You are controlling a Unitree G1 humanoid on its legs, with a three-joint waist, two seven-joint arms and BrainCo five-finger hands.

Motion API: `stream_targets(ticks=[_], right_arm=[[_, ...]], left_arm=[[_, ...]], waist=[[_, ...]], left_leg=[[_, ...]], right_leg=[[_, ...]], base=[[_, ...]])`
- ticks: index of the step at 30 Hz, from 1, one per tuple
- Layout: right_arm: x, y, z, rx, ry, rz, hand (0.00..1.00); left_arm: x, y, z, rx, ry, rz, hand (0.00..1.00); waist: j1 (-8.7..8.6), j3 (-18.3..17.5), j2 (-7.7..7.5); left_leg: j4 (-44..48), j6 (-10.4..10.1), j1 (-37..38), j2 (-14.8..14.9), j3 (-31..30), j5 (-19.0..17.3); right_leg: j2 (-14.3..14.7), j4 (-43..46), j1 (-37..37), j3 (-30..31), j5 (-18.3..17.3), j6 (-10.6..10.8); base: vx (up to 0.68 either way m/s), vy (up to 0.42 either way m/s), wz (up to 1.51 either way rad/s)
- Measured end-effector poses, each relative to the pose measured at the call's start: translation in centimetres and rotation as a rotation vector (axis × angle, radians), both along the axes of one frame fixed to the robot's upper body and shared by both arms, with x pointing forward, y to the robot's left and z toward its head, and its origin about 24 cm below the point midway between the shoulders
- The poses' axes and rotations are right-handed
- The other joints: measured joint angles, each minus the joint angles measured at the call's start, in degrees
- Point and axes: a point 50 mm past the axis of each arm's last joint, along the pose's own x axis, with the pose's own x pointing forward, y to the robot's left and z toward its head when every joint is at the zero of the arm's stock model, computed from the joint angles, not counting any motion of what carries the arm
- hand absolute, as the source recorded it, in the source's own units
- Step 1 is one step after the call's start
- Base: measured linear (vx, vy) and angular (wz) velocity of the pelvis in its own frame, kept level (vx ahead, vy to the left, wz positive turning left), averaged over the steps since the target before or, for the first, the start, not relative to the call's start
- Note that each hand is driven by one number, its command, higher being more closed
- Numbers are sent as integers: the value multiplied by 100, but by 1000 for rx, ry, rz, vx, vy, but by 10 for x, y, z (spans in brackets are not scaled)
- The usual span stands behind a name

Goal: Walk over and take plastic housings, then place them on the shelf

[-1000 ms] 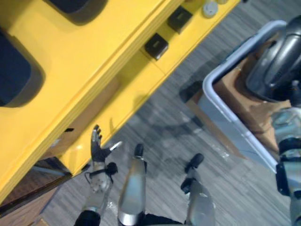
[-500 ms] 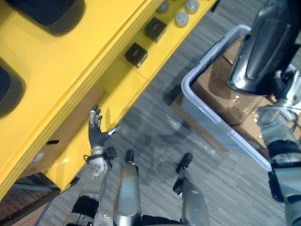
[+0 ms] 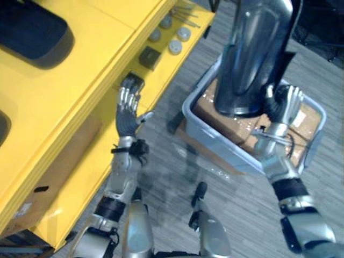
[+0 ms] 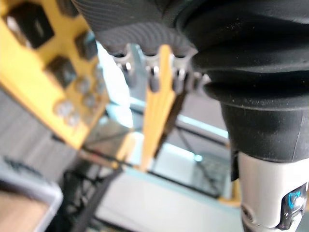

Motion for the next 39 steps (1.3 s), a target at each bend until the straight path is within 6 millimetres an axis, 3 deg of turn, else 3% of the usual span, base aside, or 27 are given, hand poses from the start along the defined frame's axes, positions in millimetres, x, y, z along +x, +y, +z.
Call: stream_targets(ticks=[8, 17, 26, 39], right_arm=[[-17, 22, -32, -49, 62, 72, 100], [-28, 27, -48, -83, 87, 136, 100], [-35, 38, -56, -111, 100, 210, 100], [-46, 41, -73, -161, 166, 249, 100]], left_arm=[[-2, -38, -5, -3, 53, -180, 0], [-3, -51, -15, 98, 124, -204, 0], [0, -54, -31, 200, 223, -199, 0], [-2, -42, -62, 247, 367, -190, 0]], waist=[[-146, -576, 58], [-162, -815, 123], [-180, -1000, 132], [-277, -1228, 183]], left_leg=[[-476, -17, 558, -27, 124, 101], [-752, -43, 891, -50, 206, 229], [-927, -41, 998, -91, 210, 289], [-946, -35, 1081, -143, 210, 284]], right_leg=[[-22, -6, 258, 8, -36, 32], [-46, -13, 444, -7, -166, 54], [-87, -11, 477, -23, -138, 96], [-139, -62, 555, -27, -213, 150]], base=[[48, 40, -6], [-4, 12, -2], [8, 3, 0], [1, 3, 0]])
